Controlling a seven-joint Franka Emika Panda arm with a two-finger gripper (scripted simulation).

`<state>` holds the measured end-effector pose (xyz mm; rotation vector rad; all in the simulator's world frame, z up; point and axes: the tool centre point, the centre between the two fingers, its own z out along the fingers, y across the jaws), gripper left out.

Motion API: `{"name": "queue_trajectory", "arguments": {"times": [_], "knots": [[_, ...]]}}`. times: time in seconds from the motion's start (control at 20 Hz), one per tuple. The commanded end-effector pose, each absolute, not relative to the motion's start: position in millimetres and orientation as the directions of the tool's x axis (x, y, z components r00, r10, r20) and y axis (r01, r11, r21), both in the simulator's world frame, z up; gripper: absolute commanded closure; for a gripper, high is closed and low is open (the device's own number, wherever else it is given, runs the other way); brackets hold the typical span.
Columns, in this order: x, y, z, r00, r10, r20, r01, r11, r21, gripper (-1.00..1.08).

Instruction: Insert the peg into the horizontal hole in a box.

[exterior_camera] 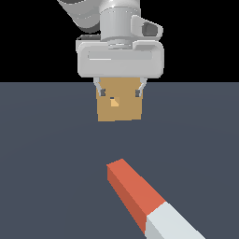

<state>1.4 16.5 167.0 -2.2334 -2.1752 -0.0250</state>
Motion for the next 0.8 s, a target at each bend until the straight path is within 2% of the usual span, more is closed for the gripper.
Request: {"name": "queue_trajectory", "arguments": {"times": [0.0,0.4,0.75], "knots": [[1,16,167,0.026,0.999,0.028,1.0,-0.026,-0.006,-0.92],[1,5,163,0.001,1.0,0.027,1.0,-0.001,-0.005,-0.92],[1,-23,152,-0.063,0.998,0.024,0.998,0.063,-0.004,-0.92]]}}
